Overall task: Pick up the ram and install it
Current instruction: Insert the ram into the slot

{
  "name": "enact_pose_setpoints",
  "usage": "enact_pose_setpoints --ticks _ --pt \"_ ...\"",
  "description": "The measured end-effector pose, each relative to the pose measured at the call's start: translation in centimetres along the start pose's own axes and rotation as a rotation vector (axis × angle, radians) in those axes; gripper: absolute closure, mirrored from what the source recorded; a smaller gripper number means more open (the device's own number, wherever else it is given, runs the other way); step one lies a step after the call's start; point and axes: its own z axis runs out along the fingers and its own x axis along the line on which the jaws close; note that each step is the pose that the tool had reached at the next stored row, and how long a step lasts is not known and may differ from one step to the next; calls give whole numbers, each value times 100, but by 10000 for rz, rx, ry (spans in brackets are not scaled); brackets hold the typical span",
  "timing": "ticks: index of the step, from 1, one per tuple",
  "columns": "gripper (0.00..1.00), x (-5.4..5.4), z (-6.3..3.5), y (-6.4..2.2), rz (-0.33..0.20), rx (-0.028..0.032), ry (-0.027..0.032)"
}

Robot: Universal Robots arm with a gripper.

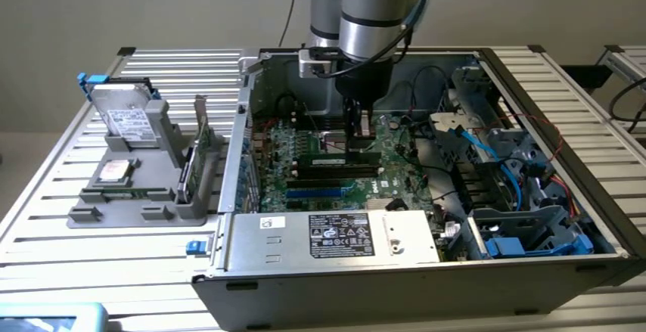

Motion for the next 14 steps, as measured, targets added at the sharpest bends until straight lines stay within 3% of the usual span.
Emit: enact_pose_setpoints --ticks 14 --pt "87 -52 41 -2 -1 5 -1"
